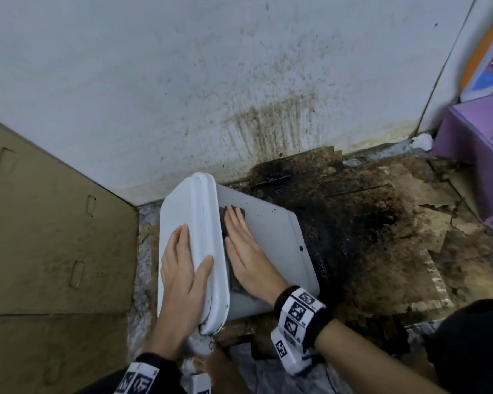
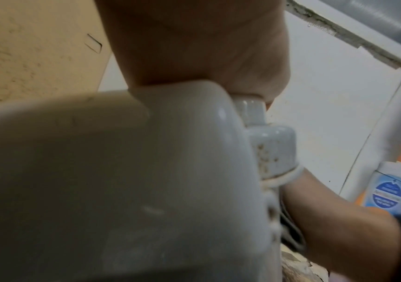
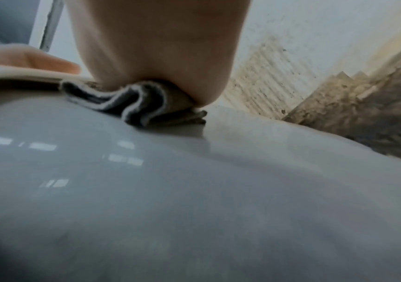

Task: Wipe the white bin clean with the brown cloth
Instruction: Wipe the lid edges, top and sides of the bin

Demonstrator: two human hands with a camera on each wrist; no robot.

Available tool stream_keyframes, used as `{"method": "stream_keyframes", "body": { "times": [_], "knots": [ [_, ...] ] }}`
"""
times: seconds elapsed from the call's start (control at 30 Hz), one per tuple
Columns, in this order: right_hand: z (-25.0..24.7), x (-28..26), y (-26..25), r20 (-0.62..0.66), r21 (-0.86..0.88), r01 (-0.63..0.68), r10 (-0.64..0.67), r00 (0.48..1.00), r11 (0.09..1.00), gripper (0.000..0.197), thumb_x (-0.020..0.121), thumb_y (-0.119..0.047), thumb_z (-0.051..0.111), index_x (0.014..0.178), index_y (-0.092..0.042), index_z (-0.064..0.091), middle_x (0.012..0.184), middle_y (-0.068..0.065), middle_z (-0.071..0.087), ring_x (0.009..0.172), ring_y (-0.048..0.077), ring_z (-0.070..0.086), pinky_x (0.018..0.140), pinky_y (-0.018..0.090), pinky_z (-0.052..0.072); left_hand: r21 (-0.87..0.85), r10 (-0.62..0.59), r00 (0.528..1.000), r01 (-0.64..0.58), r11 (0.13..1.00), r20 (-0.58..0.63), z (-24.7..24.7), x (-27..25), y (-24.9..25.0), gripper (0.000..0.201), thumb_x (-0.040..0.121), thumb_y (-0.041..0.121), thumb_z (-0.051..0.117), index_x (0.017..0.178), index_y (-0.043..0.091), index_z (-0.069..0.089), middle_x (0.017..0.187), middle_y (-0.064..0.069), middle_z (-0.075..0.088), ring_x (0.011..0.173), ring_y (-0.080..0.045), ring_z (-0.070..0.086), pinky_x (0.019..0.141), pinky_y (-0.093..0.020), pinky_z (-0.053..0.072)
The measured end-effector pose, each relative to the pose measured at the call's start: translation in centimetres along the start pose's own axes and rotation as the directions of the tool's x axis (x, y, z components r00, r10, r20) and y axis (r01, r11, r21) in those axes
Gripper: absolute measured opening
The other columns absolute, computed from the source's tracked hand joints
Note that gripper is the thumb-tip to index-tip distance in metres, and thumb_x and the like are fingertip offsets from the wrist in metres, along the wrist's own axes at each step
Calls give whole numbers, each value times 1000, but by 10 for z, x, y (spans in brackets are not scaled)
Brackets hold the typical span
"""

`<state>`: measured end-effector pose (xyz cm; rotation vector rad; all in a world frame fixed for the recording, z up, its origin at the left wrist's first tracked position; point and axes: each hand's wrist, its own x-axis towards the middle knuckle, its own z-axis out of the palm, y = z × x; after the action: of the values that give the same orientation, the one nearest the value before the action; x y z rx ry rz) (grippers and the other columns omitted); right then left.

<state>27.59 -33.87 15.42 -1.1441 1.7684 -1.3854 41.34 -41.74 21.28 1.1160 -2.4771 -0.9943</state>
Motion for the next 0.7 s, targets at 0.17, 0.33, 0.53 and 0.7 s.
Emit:
{"method": "stream_keyframes", "body": {
  "times": [0.17, 0.33, 0.53, 0.7],
  "knots": [
    [-18, 37, 13, 49, -30, 28, -27, 998, 999, 58, 113, -29, 26, 163, -15, -1, 171, -7, -11, 154, 1, -18, 125, 20, -7, 3, -2, 1000, 2, 1000, -3, 0, 1, -2, 87, 93, 74, 29, 166, 32, 11, 163, 34, 5, 157, -2, 6, 130, -46, 14],
    [-22, 35, 54, 44, -42, -7, 9, 999, 999, 58, 113, -28, 25, 163, -19, -2, 170, -11, -13, 152, -3, -19, 123, 15, -8, -34, -46, 999, 46, 998, -8, -7, -1, -8, 87, 92, 75, 31, 166, 35, 11, 162, 37, 5, 155, 5, 4, 130, -42, 13],
    [-53, 38, 131, -22, -5, -336, 336, 942, 942, 55, 113, -25, 23, 163, -14, 1, 170, -3, -11, 155, 10, -17, 123, 21, -9, -74, -60, 998, 60, 995, -2, -11, 0, -13, 72, 90, 73, 35, 155, 50, 13, 158, 41, 7, 152, 11, 8, 123, -29, 13],
    [-65, 38, 162, -54, 83, -469, 474, 879, 879, 55, 113, -24, 25, 163, -11, 5, 171, 0, -6, 156, 12, -15, 115, 16, -8, -50, -43, 999, 42, 998, -19, -10, 1, -16, 70, 94, 66, 35, 158, 44, 16, 161, 35, 10, 154, 6, 10, 124, -32, 14]
  ]
}}
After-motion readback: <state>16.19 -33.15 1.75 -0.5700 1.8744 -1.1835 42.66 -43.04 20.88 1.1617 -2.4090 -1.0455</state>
